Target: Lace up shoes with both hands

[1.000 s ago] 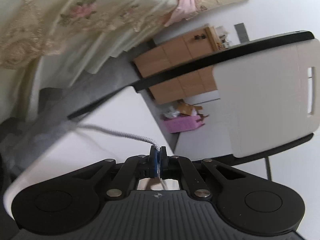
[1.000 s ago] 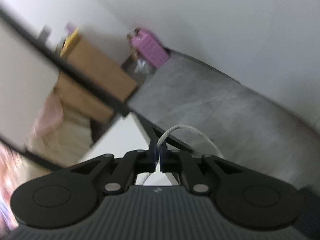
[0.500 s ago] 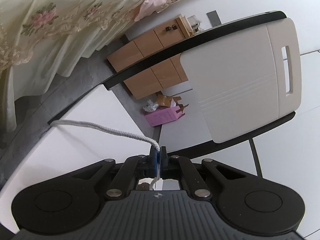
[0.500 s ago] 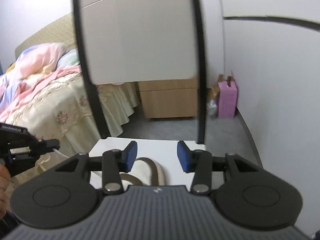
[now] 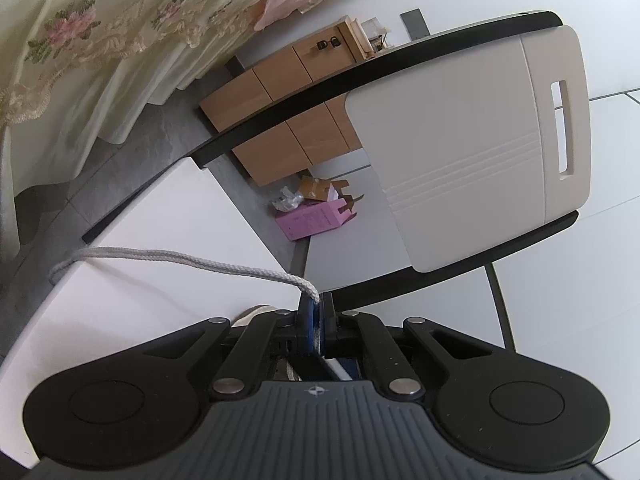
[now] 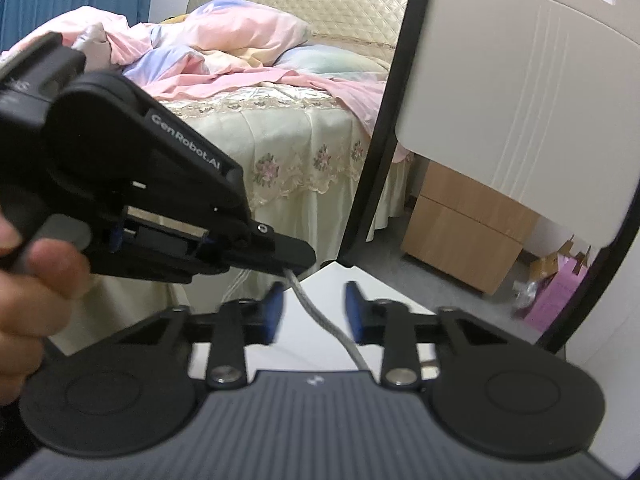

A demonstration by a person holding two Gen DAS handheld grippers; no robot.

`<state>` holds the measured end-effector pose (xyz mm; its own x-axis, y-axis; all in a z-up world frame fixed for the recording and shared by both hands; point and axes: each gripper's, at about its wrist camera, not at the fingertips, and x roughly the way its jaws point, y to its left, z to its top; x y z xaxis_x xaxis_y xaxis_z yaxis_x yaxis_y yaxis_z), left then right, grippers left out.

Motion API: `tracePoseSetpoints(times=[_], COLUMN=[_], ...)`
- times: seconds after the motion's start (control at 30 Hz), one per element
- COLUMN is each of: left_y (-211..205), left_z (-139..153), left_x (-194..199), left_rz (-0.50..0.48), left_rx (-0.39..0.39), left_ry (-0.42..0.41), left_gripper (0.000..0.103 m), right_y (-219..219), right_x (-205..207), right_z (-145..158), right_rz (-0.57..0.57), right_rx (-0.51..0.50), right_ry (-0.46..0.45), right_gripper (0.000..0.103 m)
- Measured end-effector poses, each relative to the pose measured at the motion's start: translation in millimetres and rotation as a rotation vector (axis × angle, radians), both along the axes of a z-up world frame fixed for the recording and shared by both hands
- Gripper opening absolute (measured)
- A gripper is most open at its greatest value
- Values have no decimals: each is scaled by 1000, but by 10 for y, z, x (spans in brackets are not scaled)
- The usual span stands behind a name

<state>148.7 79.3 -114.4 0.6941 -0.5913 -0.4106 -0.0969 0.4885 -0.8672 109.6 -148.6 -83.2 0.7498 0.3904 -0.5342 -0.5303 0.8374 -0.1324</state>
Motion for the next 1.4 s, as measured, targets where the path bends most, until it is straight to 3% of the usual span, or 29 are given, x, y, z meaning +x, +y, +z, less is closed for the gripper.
tracePoseSetpoints(times=[0.03,0.1,0.23,0.33,0.43,0.7,0.87,1.0,1.03,1.1,1.33,1.4], left_y=[-2,4,21,-18,30,322,303,203,176,122,-45,-60], left_z=[-6,-33,-126,-149,-201,-102,-54,-13,-2,29,27,3], left_x=[13,33,83,137,166,145,192,194,194,179,111,97], left_rz=[-2,1,17,67,119,247,201,161,144,119,30,19], left_rx=[5,-6,-63,18,-35,-81,-68,-59,-62,-51,-73,-89], left_ry=[4,9,35,39,48,-2,-24,-54,-67,-89,-130,-124], left_gripper=[3,3,3,3,3,3,2,2,2,2,2,2], right_y=[19,39,42,-72,-185,-554,-756,-754,-731,-668,-286,-151], right_x=[5,113,35,-24,-72,-98,-109,-188,-207,-260,-133,-46], right_z=[-10,-12,-26,-54,-92,-137,-208,-207,-198,-152,-43,-53], right_rz=[6,31,54,39,23,-77,-94,-55,-47,-38,-4,-12], right_rx=[-9,-26,-24,-34,-44,-64,-48,-28,-28,-26,25,9], right_ry=[-5,-9,-33,-16,-6,-8,23,41,36,-9,-61,-63], right_gripper=[8,3,3,2,2,2,3,9,30,47,44,36])
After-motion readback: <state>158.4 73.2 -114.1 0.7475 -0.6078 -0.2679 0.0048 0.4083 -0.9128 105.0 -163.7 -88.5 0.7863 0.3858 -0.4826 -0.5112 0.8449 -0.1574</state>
